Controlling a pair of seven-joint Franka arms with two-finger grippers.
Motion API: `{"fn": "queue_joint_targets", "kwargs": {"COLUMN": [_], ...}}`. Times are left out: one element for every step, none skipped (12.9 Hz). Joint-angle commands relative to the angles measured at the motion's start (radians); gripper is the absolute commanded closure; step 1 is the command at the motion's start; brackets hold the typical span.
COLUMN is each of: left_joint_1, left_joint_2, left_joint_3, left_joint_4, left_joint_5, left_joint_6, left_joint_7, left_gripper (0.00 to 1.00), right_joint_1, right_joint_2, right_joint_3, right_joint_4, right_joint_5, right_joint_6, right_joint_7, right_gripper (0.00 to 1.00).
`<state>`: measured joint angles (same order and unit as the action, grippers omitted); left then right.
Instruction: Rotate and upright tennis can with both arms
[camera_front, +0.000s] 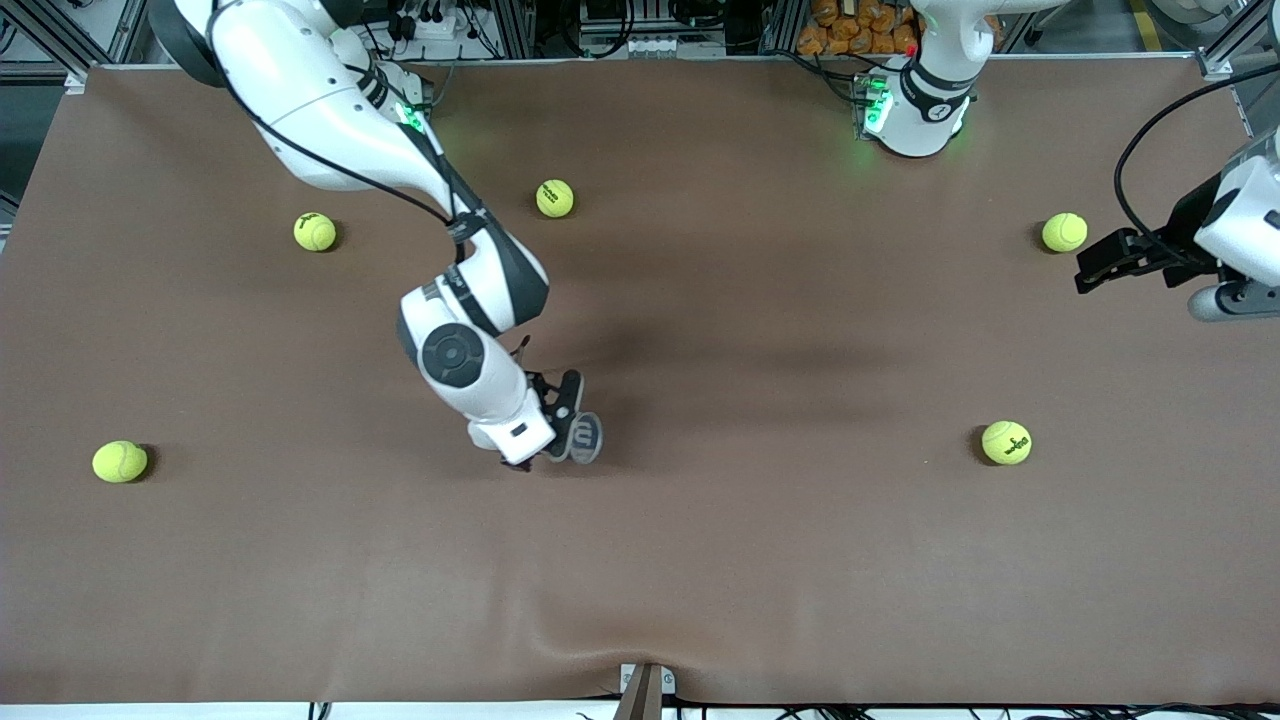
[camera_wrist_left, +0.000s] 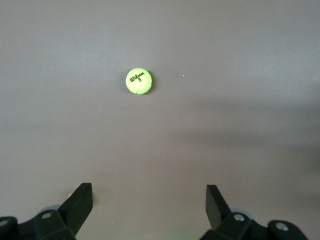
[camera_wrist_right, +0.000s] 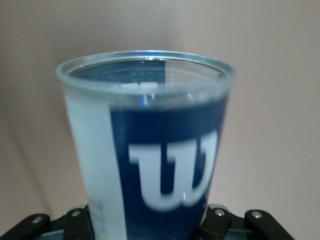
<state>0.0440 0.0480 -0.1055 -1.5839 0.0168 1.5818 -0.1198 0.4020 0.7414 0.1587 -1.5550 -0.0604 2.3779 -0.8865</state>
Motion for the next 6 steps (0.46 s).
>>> {"fn": "queue_joint_targets", "kwargs": {"left_joint_1": [0.004,0.008,0.008,0.007,0.007,0.007], "left_joint_2": [0.032,0.036,0.052,0.062,0.079,0.098], "left_joint_3": [-0.005,-0.006,-0.006,-0.006,-0.008,-0.008], "left_joint_4": [-0.001,-0.002,-0.001,-0.001,0.001,-0.001], "left_joint_5": [-0.017,-0.018,-0.018,-0.018,-0.023,-0.056], "left_joint_6": [0.041,0.047,0.047,0.049,0.050,0.050], "left_joint_7": [0.019,0.019,0.019,0.019,0.015,0.017], "left_gripper": [0.00,0.00,0.00,0.00,0.00,0.00], "right_joint_1": [0.066,0.075,0.077,0.080,0.080,0.078], "right_joint_2": [-0.010,-0.008,-0.008,-0.008,-0.008,-0.013], "right_joint_3": [-0.008,-0.008,-0.008,-0.008,-0.008,-0.008], "right_joint_4": [-0.080,-0.103,-0.123,-0.129,-0.129,-0.129], "right_joint_5": [-0.050,-0.087,-0.099,-0.102,-0.104,-0.104], "right_joint_6": [0.134,0.185,0.220,0.227,0.225,0.219], "right_joint_7": [-0.016,-0.016,-0.014,-0.014,-0.015,-0.022], "right_gripper": [0.21,0.07,0.00,0.00,0.00,0.00]}}
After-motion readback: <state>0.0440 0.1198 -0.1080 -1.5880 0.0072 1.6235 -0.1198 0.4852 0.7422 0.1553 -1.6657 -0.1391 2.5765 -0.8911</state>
